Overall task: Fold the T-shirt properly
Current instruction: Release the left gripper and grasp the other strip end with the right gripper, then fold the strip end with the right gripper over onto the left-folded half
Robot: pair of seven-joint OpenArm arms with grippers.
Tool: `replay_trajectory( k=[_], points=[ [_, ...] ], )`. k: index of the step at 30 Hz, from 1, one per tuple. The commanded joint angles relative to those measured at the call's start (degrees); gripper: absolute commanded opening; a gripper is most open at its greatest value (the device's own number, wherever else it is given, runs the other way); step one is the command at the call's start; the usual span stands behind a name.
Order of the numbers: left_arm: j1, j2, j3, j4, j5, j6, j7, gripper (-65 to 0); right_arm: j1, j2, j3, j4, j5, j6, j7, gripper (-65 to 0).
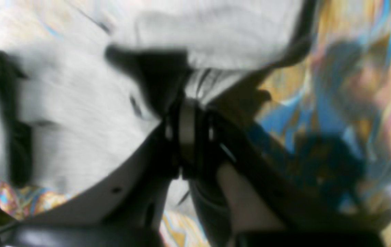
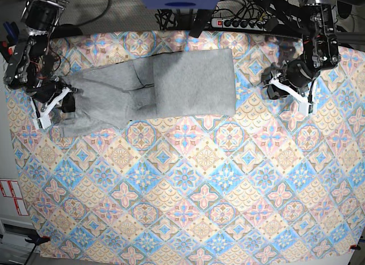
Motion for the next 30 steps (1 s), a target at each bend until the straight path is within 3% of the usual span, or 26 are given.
replay_trajectory(
  k=[1, 7, 14, 30],
  points=[
    [-0.3, -0.7, -0.3, 1.1, -0.6, -0.1, -0.6, -49.4, -1.2, 0.7, -0.1, 2.7, 0.7, 0.2, 0.6, -64.8],
    [-0.3, -0.9, -0.3, 1.1, -0.3, -0.1, -0.6, -49.5, -3.9, -1.9, -8.0, 14.1, 0.7, 0.2, 0.5, -64.8],
    [-0.2, -1.0, -0.4, 1.0, -0.2, -0.1, -0.5, -49.5, -4.2, -2.0, -21.5, 22.8, 0.7, 0.2, 0.6, -64.8],
    [0.8, -1.1, -0.4, 1.0, -0.1, 0.0, -0.6, -49.6, 3.5, -2.2, -45.3, 27.9, 0.7, 0.2, 1.1, -64.8]
  ],
)
